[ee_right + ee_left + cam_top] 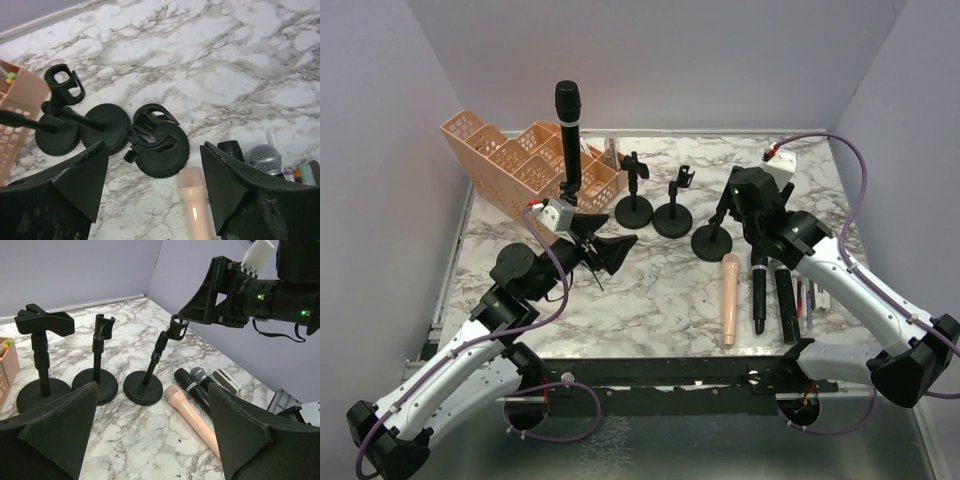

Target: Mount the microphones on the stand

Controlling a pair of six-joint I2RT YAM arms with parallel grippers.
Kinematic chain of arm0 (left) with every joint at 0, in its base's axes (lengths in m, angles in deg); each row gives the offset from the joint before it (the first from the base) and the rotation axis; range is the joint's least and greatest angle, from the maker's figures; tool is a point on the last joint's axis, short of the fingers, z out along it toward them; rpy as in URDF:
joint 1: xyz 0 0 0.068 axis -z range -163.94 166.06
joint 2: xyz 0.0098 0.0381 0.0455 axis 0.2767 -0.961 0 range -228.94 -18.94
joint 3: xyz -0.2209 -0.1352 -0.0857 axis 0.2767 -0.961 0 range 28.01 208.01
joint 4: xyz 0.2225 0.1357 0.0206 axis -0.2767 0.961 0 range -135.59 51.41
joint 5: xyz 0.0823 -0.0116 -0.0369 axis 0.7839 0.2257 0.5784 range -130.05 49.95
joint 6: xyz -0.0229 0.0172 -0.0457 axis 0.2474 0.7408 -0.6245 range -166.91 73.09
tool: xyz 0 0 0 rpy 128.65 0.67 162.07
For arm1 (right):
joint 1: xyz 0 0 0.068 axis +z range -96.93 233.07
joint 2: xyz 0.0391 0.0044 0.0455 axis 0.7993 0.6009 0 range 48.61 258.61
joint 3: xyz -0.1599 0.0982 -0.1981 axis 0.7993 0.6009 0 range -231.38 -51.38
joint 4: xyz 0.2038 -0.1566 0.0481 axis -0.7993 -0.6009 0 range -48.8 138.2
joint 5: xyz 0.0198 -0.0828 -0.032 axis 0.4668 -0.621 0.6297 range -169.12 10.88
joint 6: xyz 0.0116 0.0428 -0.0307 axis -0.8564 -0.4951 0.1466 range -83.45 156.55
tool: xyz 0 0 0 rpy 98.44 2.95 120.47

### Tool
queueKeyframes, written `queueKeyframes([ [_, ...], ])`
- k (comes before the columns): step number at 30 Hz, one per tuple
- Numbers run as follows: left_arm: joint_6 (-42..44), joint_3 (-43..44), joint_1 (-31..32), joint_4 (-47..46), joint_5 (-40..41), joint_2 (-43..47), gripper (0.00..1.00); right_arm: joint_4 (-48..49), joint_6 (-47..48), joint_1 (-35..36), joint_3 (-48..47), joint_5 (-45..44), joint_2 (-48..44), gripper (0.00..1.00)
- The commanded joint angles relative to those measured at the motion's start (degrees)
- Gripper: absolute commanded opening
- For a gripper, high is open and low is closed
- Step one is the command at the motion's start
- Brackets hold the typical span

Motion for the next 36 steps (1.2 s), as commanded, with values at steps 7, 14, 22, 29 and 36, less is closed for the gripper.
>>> queueKeyframes([
  [7,-1.2,-0.8,0.3,-2.0,-2.0,-0.5,0.9,2.9,2.2,-5.7,4.6,6.3,3.2,0.81],
  [14,-1.2,-1.1,0.3,-1.9,-1.7,-0.5,0.9,11.2,7.7,-9.2,5.8,15.2,6.0,0.76],
  [22,-1.5,-1.8,0.3,-2.8,-2.6,-1.5,0.9,13.7,13.5,-9.5,5.3,23.0,7.2,0.49],
  [29,-2.2,-2.1,0.3,-4.9,-5.2,-4.6,0.89,9.7,15.1,-9.4,4.1,35.1,5.0,0.41],
  [36,-2.8,-2.1,0.4,-5.8,-7.4,-8.9,0.86,8.2,14.1,-6.6,3.9,47.3,3.3,0.4],
])
